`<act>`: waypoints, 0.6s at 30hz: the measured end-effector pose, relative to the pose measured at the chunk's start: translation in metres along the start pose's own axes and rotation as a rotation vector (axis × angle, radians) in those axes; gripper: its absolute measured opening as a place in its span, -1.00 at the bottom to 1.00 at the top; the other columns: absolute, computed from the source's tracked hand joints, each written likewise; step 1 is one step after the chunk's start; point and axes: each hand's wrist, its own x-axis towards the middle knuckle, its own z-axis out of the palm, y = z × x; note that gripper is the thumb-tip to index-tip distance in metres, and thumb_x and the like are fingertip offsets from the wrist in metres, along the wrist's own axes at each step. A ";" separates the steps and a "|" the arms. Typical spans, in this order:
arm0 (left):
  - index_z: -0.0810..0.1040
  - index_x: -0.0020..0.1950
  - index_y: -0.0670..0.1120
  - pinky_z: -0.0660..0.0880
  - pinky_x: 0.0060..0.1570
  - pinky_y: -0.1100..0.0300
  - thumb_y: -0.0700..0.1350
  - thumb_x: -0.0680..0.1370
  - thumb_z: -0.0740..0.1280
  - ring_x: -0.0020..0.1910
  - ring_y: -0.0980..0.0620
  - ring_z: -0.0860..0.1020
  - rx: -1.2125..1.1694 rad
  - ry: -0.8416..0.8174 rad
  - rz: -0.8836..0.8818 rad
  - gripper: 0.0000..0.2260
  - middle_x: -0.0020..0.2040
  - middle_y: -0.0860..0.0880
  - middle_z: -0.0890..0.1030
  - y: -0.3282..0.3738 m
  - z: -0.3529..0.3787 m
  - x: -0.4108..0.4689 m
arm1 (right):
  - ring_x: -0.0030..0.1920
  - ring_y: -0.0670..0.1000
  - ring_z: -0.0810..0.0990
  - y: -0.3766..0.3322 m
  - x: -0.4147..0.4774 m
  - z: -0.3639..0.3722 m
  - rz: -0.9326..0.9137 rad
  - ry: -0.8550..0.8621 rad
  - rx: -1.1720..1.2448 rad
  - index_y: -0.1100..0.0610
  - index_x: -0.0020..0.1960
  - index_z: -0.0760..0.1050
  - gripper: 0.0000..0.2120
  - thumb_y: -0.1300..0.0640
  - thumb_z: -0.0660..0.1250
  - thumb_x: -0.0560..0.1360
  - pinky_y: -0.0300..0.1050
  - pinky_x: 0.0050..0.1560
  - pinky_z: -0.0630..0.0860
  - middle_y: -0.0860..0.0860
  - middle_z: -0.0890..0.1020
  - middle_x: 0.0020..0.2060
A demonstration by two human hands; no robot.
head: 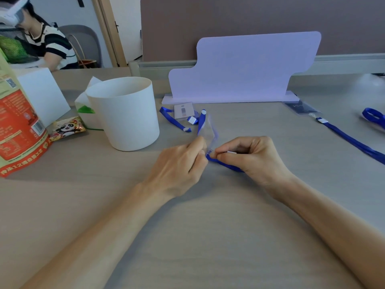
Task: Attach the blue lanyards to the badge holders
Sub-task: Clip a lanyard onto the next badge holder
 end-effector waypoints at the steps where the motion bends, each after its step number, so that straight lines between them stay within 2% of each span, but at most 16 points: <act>1: 0.28 -0.15 0.04 0.30 -0.32 0.12 0.03 0.49 -0.01 -0.29 0.08 0.34 -0.030 0.032 -0.025 -0.86 -0.32 0.10 0.42 0.000 0.001 0.001 | -0.30 -0.17 0.65 0.000 0.000 -0.001 0.001 -0.005 -0.004 0.18 -0.22 0.67 -0.87 0.38 0.43 0.42 -0.38 -0.25 0.49 -0.04 0.73 -0.32; 3: 0.37 -0.03 0.05 0.41 -0.17 0.13 0.05 0.50 0.07 -0.11 0.17 0.40 -0.089 0.079 -0.038 -0.84 -0.10 0.14 0.49 -0.004 0.000 0.003 | -0.20 -0.08 0.67 -0.001 0.002 -0.004 -0.010 -0.023 -0.038 0.16 -0.23 0.67 -0.85 0.37 0.43 0.42 -0.26 -0.15 0.50 0.01 0.74 -0.26; 4: 0.40 0.10 0.07 0.44 -0.02 0.13 0.05 0.51 0.11 0.05 0.18 0.42 -0.134 0.052 -0.020 -0.78 0.06 0.16 0.49 -0.007 -0.002 0.005 | -0.19 -0.07 0.67 -0.001 0.002 -0.006 -0.020 -0.035 -0.052 0.15 -0.23 0.67 -0.83 0.38 0.42 0.42 -0.26 -0.14 0.50 0.01 0.75 -0.25; 6: 0.31 0.39 0.16 0.30 0.32 0.19 0.01 0.51 0.15 0.37 0.19 0.29 -0.220 -0.094 0.069 -0.57 0.40 0.19 0.35 -0.015 -0.005 0.005 | -0.24 -0.11 0.65 0.001 0.003 -0.010 -0.042 -0.064 -0.087 0.14 -0.25 0.66 -0.78 0.43 0.39 0.42 -0.34 -0.17 0.50 -0.01 0.74 -0.27; 7: 0.23 0.47 0.17 0.19 0.41 0.22 -0.01 0.50 0.15 0.45 0.20 0.19 -0.244 -0.158 0.110 -0.49 0.48 0.20 0.25 -0.017 -0.005 0.005 | -0.23 -0.10 0.63 0.002 0.003 -0.010 -0.051 -0.081 -0.114 0.14 -0.25 0.66 -0.76 0.44 0.38 0.42 -0.33 -0.16 0.50 -0.01 0.74 -0.27; 9: 0.12 0.53 0.13 0.09 0.47 0.24 -0.03 0.49 0.15 0.50 0.23 0.08 -0.282 -0.236 0.118 -0.40 0.52 0.21 0.17 -0.014 -0.005 0.004 | -0.21 -0.03 0.60 0.005 0.003 -0.011 -0.060 -0.110 -0.157 0.17 -0.24 0.67 -0.78 0.45 0.37 0.41 -0.26 -0.14 0.48 0.01 0.74 -0.25; 13: -0.04 0.57 0.03 0.07 0.47 0.23 -0.16 0.45 0.22 0.51 0.24 0.03 -0.351 -0.260 0.070 -0.26 0.54 0.23 0.13 -0.009 -0.007 0.004 | -0.30 -0.04 0.52 0.006 0.005 -0.010 -0.072 -0.146 -0.188 0.17 -0.23 0.68 -0.78 0.45 0.38 0.39 -0.29 -0.28 0.43 -0.04 0.73 -0.28; 15: -0.05 0.57 0.03 0.06 0.46 0.25 -0.18 0.43 0.23 0.51 0.22 0.05 -0.353 -0.267 0.094 -0.23 0.53 0.22 0.15 -0.008 -0.010 0.004 | -0.32 0.01 0.46 0.008 0.005 -0.010 -0.075 -0.159 -0.201 0.11 -0.24 0.70 -0.77 0.41 0.40 0.38 -0.20 -0.28 0.40 -0.03 0.73 -0.29; 18: 0.03 0.56 0.03 0.12 0.45 0.22 -0.07 0.42 0.22 0.47 0.17 0.16 -0.310 -0.241 0.119 -0.28 0.47 0.13 0.27 -0.009 -0.011 0.003 | -0.29 0.05 0.47 0.009 0.004 -0.008 -0.079 -0.174 -0.206 0.05 -0.24 0.70 -0.79 0.34 0.42 0.34 -0.10 -0.21 0.41 0.16 0.71 -0.25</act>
